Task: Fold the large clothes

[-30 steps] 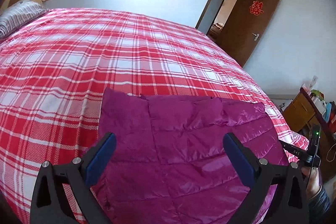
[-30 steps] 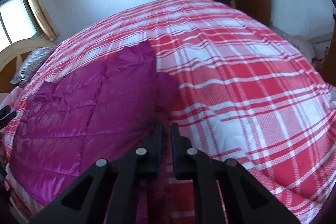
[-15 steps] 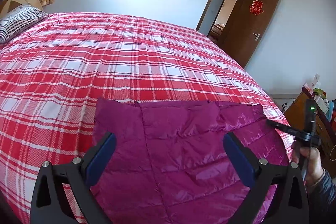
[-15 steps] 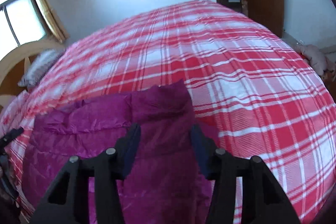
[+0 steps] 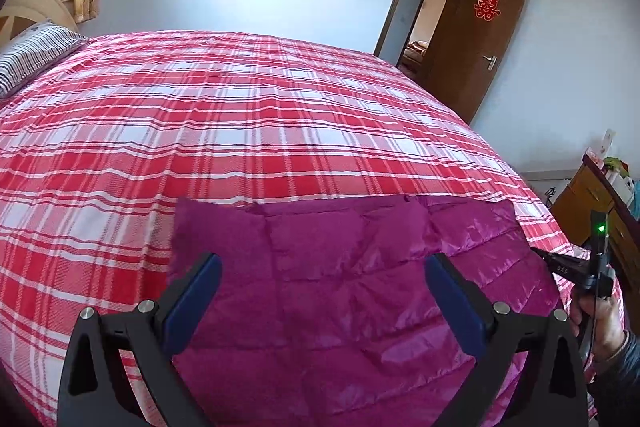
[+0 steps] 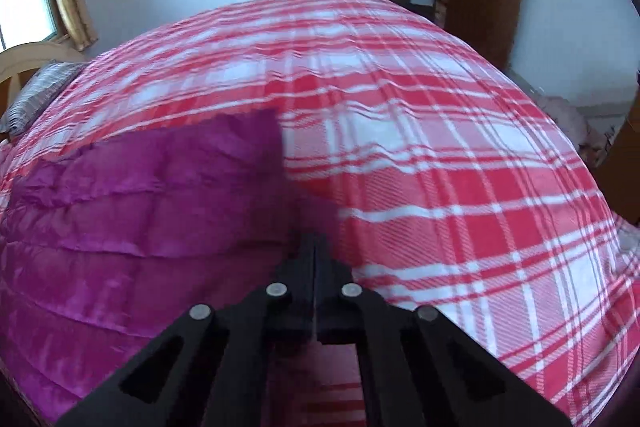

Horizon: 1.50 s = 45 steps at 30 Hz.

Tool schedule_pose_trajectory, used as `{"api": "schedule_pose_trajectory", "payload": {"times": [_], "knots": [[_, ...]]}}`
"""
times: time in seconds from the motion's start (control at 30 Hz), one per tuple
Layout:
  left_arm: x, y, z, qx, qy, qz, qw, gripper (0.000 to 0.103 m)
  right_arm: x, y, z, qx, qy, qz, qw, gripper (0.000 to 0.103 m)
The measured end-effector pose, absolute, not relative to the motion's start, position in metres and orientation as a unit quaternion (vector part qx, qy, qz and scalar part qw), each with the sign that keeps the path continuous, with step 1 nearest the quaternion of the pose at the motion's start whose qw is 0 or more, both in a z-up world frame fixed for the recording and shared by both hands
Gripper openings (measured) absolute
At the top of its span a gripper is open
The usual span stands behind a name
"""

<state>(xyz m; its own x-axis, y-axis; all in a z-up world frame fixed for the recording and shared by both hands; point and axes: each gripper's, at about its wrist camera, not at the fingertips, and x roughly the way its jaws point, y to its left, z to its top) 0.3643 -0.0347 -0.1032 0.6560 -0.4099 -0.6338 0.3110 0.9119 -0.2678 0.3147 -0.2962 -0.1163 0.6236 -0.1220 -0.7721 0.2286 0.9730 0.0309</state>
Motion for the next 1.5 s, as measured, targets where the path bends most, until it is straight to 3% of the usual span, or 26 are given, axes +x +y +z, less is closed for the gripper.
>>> {"api": "schedule_pose_trajectory", "payload": {"times": [0.1, 0.17, 0.2, 0.23, 0.37, 0.43, 0.47, 0.5, 0.53, 0.8, 0.93, 1.07, 1.5], "knots": [[0.367, -0.047, -0.106, -0.055, 0.363, -0.208, 0.907, 0.102, 0.306, -0.3, -0.104, 0.062, 0.398, -0.122, 0.907, 0.009], [0.367, -0.053, -0.108, -0.038, 0.362, -0.199, 0.91, 0.102, 0.301, -0.291, -0.078, 0.078, 0.371, -0.126, 0.917, 0.035], [0.367, -0.054, -0.109, -0.038, 0.361, -0.195, 0.911, 0.102, 0.301, -0.281, -0.064, 0.084, 0.356, -0.116, 0.924, 0.066], [0.368, -0.054, -0.11, -0.043, 0.361, -0.197, 0.91, 0.102, 0.3, -0.267, -0.05, 0.087, 0.335, -0.101, 0.933, 0.085], [0.377, -0.058, -0.114, -0.047, 0.358, -0.19, 0.913, 0.102, 0.329, -0.206, -0.032, 0.093, 0.321, 0.018, 0.942, 0.086], [0.384, -0.066, -0.121, -0.04, 0.358, -0.187, 0.914, 0.102, 0.357, -0.178, -0.051, 0.096, 0.343, 0.065, 0.932, 0.08], [0.387, -0.069, -0.124, -0.039, 0.361, -0.185, 0.913, 0.102, 0.368, -0.171, -0.064, 0.075, 0.356, 0.049, 0.93, 0.076], [0.392, -0.074, -0.128, -0.037, 0.366, -0.181, 0.912, 0.102, 0.377, -0.167, -0.077, 0.051, 0.368, 0.027, 0.928, 0.061], [0.395, -0.078, -0.131, -0.036, 0.367, -0.179, 0.912, 0.102, 0.386, -0.174, -0.098, 0.046, 0.388, -0.008, 0.92, 0.055], [0.418, -0.104, -0.163, 0.007, 0.38, -0.157, 0.912, 0.102, 0.373, -0.221, -0.131, 0.1, 0.375, -0.053, 0.92, 0.054], [0.422, -0.085, -0.173, -0.048, 0.387, -0.169, 0.905, 0.102, 0.379, -0.229, -0.136, 0.135, 0.382, -0.034, 0.914, 0.058], [0.426, -0.078, -0.179, -0.082, 0.399, -0.174, 0.896, 0.102, 0.385, -0.221, -0.14, 0.108, 0.395, -0.041, 0.911, 0.061], [0.427, -0.086, -0.183, -0.057, 0.406, -0.157, 0.899, 0.102, 0.387, -0.21, -0.144, 0.064, 0.402, -0.064, 0.911, 0.064]]}}
